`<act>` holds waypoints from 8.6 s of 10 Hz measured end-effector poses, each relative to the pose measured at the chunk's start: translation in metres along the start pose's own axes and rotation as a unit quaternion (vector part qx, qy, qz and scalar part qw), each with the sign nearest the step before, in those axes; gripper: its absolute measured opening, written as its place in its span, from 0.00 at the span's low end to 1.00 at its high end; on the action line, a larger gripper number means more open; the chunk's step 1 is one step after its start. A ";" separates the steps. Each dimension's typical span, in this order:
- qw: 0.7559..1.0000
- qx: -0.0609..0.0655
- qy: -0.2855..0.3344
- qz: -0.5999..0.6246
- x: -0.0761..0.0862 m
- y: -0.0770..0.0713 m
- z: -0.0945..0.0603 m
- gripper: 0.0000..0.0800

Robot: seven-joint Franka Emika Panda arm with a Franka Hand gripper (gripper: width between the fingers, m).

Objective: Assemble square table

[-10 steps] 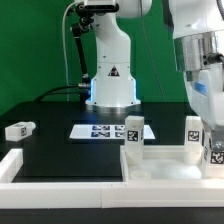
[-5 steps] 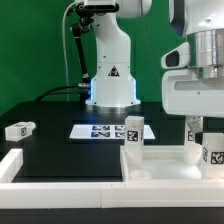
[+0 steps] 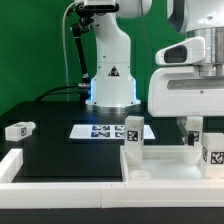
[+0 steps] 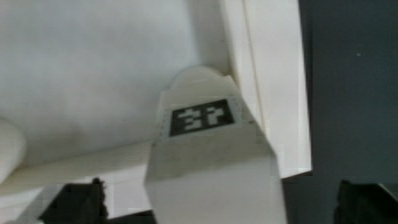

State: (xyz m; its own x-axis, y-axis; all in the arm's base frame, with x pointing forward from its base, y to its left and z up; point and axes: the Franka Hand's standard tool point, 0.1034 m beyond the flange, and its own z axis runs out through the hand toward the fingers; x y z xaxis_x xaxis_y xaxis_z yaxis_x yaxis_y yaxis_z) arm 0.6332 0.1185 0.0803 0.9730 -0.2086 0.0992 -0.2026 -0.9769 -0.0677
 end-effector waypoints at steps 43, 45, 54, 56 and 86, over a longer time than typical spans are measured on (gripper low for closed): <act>0.837 0.094 0.058 0.537 0.025 0.129 -0.099 0.81; 0.873 0.091 0.066 0.475 0.027 0.128 -0.099 0.81; 0.989 0.021 0.109 0.099 0.001 0.236 -0.088 0.81; 0.993 0.009 0.108 0.036 0.001 0.236 -0.087 0.81; 0.866 0.055 -0.478 0.135 -0.206 0.434 0.018 0.81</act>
Offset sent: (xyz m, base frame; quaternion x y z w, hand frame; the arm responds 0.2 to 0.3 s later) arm 0.0000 0.0000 0.0000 0.0000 0.0000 0.0000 1.0000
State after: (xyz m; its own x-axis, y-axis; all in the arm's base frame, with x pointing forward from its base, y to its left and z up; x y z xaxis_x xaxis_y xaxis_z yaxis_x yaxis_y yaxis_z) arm 0.3473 -0.2617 0.0122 0.5499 -0.2441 -0.7988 -0.4766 -0.8771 -0.0600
